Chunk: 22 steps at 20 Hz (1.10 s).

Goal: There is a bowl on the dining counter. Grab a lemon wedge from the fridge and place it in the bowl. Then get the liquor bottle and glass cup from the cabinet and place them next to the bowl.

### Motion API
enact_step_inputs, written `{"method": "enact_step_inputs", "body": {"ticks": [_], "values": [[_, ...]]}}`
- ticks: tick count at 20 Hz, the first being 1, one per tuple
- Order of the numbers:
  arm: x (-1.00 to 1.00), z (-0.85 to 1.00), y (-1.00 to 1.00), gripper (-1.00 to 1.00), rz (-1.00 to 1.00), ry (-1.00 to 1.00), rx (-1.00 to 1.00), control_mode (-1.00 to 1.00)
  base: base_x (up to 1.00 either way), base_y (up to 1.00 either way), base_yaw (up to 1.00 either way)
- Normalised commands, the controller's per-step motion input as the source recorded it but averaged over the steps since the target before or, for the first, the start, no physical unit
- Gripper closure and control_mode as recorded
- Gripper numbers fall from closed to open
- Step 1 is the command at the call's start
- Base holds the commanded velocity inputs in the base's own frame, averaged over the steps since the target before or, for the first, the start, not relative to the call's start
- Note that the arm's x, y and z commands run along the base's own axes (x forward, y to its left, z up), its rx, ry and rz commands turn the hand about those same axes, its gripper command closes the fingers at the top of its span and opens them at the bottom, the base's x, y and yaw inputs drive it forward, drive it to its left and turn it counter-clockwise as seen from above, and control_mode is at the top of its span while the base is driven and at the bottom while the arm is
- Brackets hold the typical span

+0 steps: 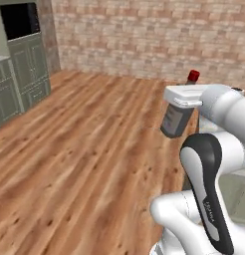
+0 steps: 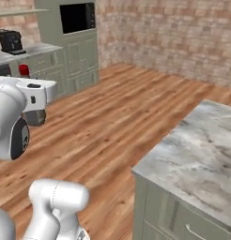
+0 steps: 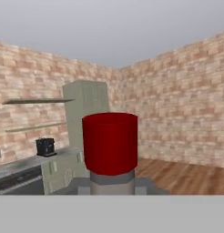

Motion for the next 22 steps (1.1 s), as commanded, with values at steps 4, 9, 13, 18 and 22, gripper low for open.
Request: {"method": "enact_step_inputs", "body": {"ticks": [4, 9, 13, 18, 22], "values": [[0.00, 0.00, 0.00, 1.00, 0.00, 0.00, 0.00, 1.00, 0.40, 0.62, -0.71], [0.00, 0.00, 0.00, 1.00, 0.00, 0.00, 0.00, 1.00, 0.42, 0.77, -0.63], [0.00, 0.00, 0.00, 1.00, 0.00, 0.00, 0.00, 1.00, 0.50, 0.84, -0.55], [0.00, 0.00, 0.00, 1.00, 0.00, 0.00, 0.00, 1.00, 0.63, 0.89, -0.51], [0.00, 0.00, 0.00, 1.00, 0.00, 0.00, 0.00, 1.00, 0.74, 0.87, -0.52]]}}
